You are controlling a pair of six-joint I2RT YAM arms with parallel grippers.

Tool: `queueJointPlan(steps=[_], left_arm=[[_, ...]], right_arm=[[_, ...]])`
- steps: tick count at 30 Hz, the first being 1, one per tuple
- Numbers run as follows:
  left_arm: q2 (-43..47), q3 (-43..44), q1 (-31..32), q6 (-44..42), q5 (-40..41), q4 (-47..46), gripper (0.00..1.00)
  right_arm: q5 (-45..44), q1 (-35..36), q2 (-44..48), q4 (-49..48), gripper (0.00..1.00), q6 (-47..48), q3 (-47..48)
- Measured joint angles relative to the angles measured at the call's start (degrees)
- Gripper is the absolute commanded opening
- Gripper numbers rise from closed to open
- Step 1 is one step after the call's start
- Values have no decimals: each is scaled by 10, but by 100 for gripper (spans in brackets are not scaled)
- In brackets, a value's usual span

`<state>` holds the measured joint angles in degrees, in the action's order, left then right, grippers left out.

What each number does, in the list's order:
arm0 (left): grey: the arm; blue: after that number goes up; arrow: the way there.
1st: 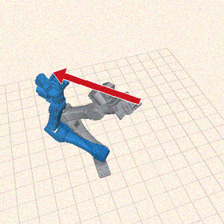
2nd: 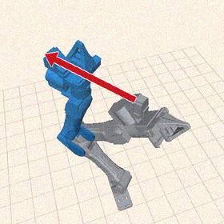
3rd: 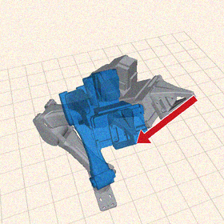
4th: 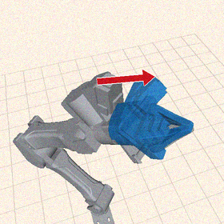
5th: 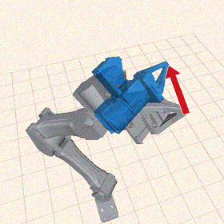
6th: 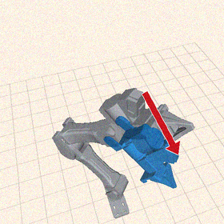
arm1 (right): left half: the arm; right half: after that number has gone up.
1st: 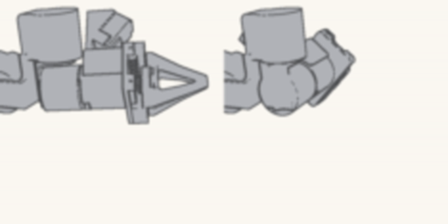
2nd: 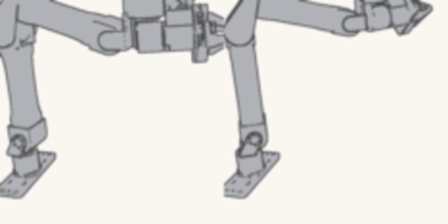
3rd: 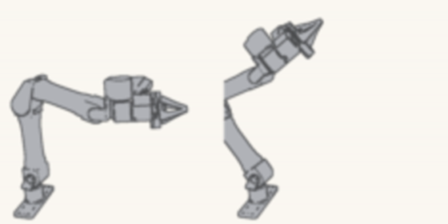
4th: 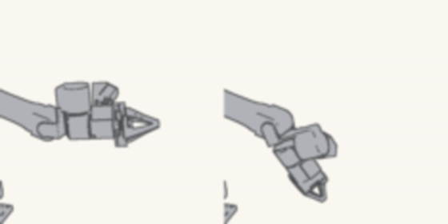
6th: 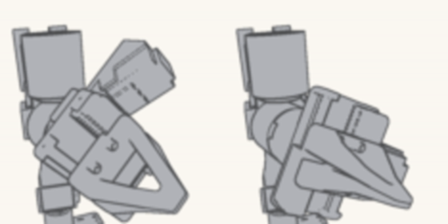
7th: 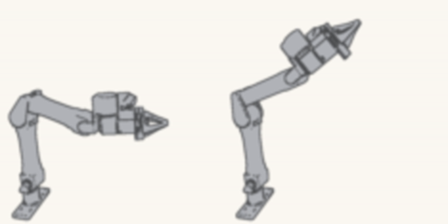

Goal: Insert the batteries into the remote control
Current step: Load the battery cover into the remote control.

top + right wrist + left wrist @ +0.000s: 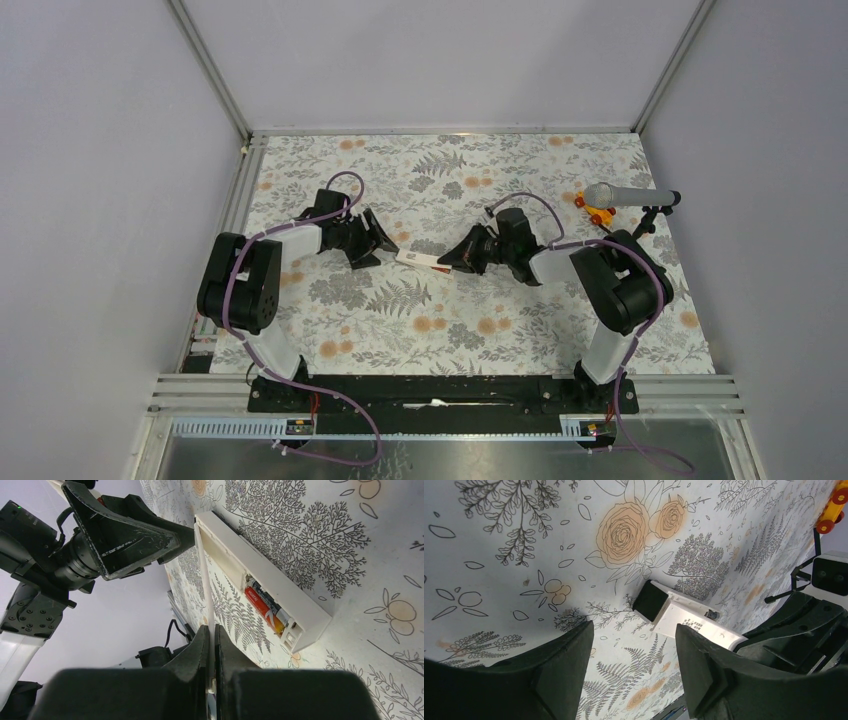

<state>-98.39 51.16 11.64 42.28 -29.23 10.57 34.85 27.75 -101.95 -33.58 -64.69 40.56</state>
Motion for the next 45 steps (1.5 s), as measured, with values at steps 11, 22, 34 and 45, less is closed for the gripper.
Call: queueJointPlan(steps=[11, 22, 34, 45], left_arm=[[0, -2, 0, 1, -1, -2, 65], [0, -10, 0, 16, -1, -26, 65], [0, -10, 0, 18, -1, -28, 65], [0, -6, 9, 6, -3, -26, 68]], right_arm=[[-1, 0, 0, -121, 0, -55, -43], [-1, 0, -4, -143, 0, -77, -48], [-24, 0, -5, -85, 0, -69, -46], [-34, 0, -5, -6, 0, -45, -24]])
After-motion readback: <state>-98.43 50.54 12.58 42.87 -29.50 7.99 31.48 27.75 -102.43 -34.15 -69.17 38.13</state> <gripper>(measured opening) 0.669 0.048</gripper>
